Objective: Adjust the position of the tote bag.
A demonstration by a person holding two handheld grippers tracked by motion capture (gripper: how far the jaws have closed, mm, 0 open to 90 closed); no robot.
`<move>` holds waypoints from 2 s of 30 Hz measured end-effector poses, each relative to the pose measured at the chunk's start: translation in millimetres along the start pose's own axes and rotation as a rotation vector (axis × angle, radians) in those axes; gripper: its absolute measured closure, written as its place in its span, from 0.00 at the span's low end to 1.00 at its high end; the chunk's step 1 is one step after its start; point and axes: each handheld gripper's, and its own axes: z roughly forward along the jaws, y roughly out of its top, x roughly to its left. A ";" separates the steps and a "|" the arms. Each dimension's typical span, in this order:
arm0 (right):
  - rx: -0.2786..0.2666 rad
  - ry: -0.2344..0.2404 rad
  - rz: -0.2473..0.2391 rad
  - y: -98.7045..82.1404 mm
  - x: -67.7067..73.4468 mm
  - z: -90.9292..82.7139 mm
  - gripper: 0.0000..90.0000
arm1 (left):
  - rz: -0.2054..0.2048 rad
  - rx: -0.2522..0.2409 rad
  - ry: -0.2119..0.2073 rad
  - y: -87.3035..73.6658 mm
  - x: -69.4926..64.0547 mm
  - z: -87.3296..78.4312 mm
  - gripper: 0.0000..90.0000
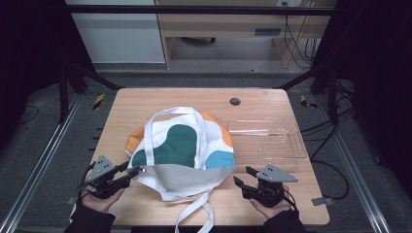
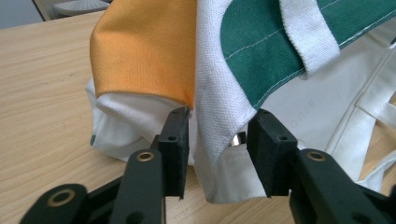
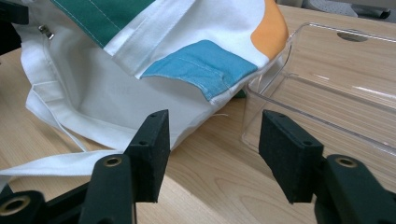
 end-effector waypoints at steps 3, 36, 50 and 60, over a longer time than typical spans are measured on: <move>0.001 0.005 0.000 1.1 1.4 1.3 0.52 | -0.004 -0.002 -0.001 0.2 -0.5 0.1 0.72; -0.029 0.110 -0.050 23.3 44.9 37.9 1.00 | -0.024 -0.006 0.016 0.3 1.2 2.1 0.93; 0.000 0.153 -0.067 23.4 65.7 70.6 1.00 | -0.033 -0.007 0.021 -0.3 1.1 3.1 0.94; -0.006 0.174 -0.080 24.1 82.8 90.3 1.00 | -0.038 -0.009 0.019 -0.6 1.5 3.3 0.95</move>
